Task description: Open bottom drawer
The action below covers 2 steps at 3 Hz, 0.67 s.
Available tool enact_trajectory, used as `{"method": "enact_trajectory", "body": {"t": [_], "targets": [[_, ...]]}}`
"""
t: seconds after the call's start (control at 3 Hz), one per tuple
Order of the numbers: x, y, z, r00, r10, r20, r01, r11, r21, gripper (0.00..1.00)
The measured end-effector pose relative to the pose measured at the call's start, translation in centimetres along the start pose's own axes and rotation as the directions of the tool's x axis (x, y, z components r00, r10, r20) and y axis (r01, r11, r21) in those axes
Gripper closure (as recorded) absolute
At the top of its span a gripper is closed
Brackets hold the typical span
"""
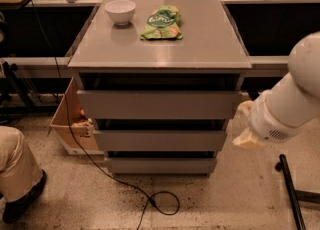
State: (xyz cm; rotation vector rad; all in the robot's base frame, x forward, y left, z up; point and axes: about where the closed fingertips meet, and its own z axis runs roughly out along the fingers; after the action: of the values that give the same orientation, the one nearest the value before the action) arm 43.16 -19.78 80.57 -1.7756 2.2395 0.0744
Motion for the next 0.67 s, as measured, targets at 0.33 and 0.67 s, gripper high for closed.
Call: {"method": "enact_trajectory", "body": {"t": [0.33, 0.67], "targets": [[0.5, 2.1, 7.1, 1.000, -0.018, 0.021, 0.018, 0.9989, -0.043, 0.00], [0.4, 4.5, 12.8, 1.000, -0.014, 0.027, 0.016, 0.9960, -0.088, 0.00]]}}
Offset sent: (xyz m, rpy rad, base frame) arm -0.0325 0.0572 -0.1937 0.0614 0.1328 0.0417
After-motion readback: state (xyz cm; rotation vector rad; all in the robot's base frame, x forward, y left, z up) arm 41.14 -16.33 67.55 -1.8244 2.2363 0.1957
